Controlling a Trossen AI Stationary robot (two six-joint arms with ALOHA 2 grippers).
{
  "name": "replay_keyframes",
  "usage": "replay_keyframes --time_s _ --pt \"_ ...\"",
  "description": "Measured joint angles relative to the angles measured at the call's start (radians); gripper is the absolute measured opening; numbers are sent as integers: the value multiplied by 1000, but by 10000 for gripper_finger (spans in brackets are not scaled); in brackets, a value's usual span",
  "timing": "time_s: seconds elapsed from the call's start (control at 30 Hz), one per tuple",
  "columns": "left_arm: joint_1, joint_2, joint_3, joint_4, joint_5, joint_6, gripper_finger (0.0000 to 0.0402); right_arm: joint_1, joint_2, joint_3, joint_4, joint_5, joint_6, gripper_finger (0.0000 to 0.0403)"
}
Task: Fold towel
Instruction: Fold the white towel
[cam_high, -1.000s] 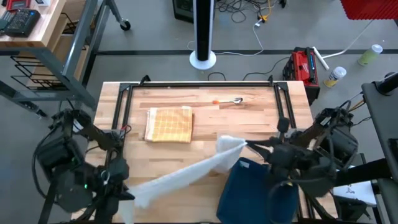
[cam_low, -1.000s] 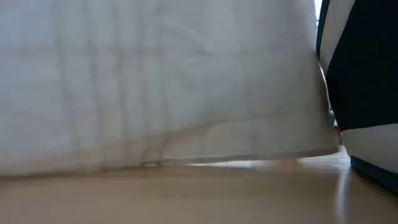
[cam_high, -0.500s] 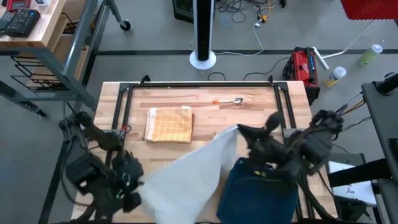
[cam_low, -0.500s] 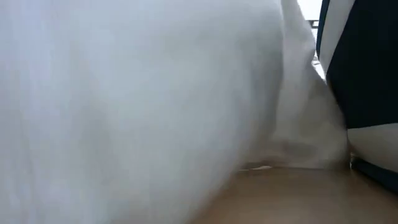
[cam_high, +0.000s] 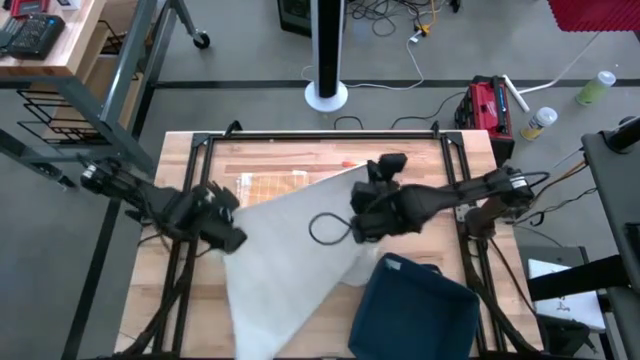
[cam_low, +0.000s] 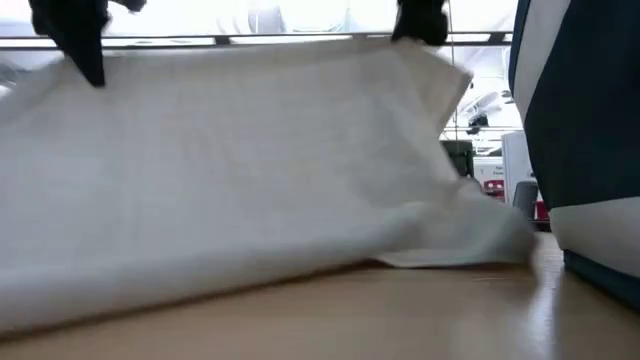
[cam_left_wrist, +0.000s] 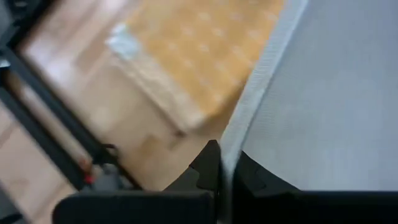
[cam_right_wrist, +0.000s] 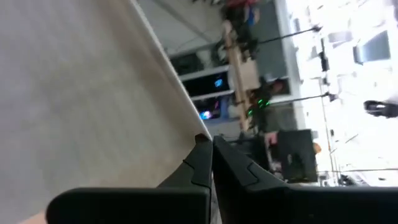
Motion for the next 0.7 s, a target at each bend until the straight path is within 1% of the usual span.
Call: replay_keyframes --time_s 0.1,0.17,0.23,0.3,0.37,0.43,0.47,0.5,0.57,0.63,0.7 --pt "115 -25 -63 6 21 97 0 -50 -4 -86 212 -90 -159 0" --pt "168 -30 -93 20 70 150 0 -61 -6 -135 345 -198 -242 0" --pt "181 -27 -118 65 146 169 0 -62 -7 -171 419 -309 -272 0" --pt "171 -16 -147 120 264 168 0 -61 -7 -190 411 -414 -267 0" --pt "139 -6 -174 196 405 146 0 -59 -7 -194 362 -511 -247 0" --pt "87 7 -202 328 519 112 0 -60 -7 -192 296 -649 -241 0" --pt "60 13 -216 407 554 98 0 -61 -7 -191 271 -716 -234 0" --pt "29 20 -230 491 566 95 0 -60 -7 -191 252 -777 -224 0" --pt "-25 39 -249 663 536 102 2 -59 -7 -191 238 -878 -216 0" --pt "-63 65 -255 804 489 108 7 -59 -7 -191 241 -910 -225 0" --pt "-84 95 -256 881 458 105 15 -59 -7 -190 243 -908 -214 0"
